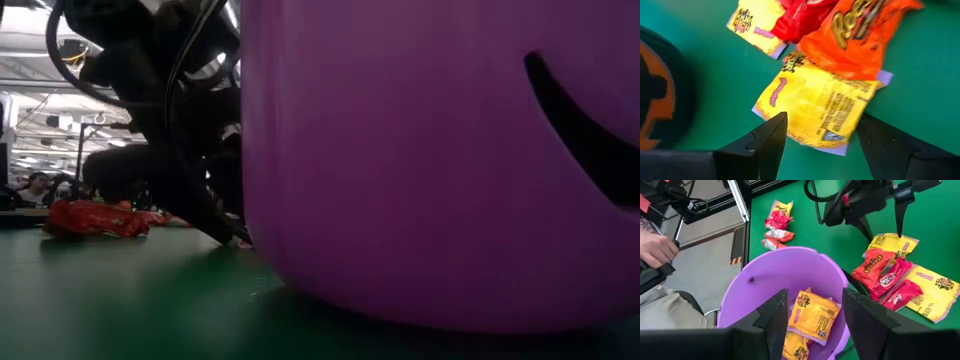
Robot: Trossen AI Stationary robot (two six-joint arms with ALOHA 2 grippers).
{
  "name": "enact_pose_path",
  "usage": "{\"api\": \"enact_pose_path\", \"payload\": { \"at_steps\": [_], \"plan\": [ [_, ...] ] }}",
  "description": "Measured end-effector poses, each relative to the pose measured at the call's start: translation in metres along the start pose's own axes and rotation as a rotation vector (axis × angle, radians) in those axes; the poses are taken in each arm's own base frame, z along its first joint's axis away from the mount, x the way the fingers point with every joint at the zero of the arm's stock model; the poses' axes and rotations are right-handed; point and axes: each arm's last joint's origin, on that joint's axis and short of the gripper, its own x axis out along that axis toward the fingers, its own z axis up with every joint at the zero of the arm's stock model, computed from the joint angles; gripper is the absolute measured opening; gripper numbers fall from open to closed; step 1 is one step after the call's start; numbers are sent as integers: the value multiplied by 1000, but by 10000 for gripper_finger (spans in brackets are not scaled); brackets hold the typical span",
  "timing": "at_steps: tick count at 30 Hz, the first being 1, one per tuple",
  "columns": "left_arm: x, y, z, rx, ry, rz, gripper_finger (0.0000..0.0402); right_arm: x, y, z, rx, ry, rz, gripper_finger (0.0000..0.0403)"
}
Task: Sort candy
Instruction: Put the yellow candy into the purple bucket
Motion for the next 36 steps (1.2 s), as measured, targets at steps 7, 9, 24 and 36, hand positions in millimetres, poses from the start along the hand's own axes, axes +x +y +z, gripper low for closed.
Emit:
{"api": "enact_pose_path", "payload": {
  "at_steps": [7, 9, 24, 36],
  "plan": [
    [4, -1, 0, 53, 4, 10, 183, 0, -1, -1, -3, 7, -18, 182],
    [4, -1, 0, 52, 3, 20, 151, 0, -2, -1, -4, 0, -30, 182],
    [-52, 16, 5, 12, 35, 182, 1, 0, -2, -1, 25, -7, -40, 182],
    [-167, 7, 74, -28, -605, 3, 0, -1, -26, -10, 53, 82, -285, 182]
  ]
}}
